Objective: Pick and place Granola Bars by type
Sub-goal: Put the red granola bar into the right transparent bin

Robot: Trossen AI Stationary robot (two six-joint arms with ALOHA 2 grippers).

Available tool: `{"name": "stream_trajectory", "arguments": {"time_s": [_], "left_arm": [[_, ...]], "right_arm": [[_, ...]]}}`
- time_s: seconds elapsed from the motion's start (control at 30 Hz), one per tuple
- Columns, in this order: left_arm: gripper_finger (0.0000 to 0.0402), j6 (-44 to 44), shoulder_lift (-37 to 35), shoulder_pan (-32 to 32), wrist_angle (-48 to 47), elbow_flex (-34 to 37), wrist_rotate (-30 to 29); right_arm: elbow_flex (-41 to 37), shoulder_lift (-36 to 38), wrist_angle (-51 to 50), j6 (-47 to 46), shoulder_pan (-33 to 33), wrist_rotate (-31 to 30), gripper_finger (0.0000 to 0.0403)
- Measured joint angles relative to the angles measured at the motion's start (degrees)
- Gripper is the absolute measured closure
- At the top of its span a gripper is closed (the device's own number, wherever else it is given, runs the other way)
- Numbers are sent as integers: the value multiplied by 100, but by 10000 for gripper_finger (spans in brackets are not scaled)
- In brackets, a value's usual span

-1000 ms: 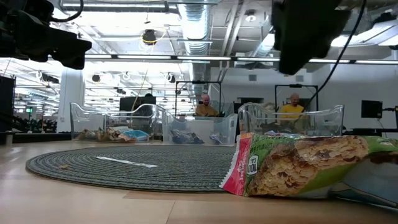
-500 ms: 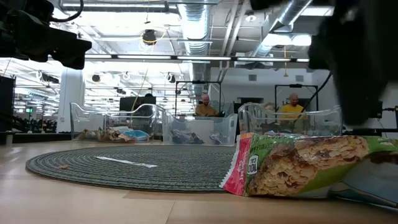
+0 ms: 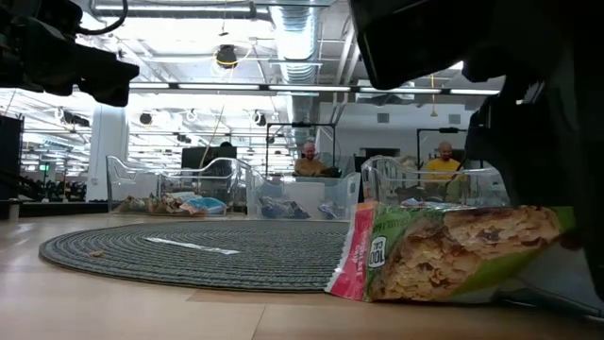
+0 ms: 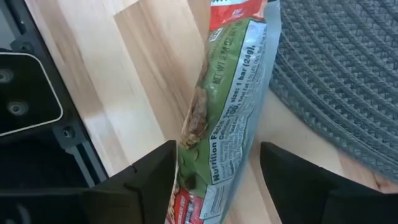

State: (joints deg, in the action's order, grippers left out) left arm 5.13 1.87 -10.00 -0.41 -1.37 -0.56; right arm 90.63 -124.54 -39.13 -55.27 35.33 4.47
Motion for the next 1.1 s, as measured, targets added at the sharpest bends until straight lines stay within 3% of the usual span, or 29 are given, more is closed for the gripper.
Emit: {"name": "stream_trajectory", "arguments": {"time_s": [0.27, 0.77, 1.1], "left_arm": [[248, 0, 2, 0, -6, 0, -6], [248, 0, 2, 2, -10, 0, -6], [248, 0, 2, 0, -10, 0, -8]], "right_arm": [[11, -40, -30, 3, -98, 32, 204], [2, 29, 111, -7, -158, 9, 358], [2, 626, 67, 214, -433, -199, 390]]}}
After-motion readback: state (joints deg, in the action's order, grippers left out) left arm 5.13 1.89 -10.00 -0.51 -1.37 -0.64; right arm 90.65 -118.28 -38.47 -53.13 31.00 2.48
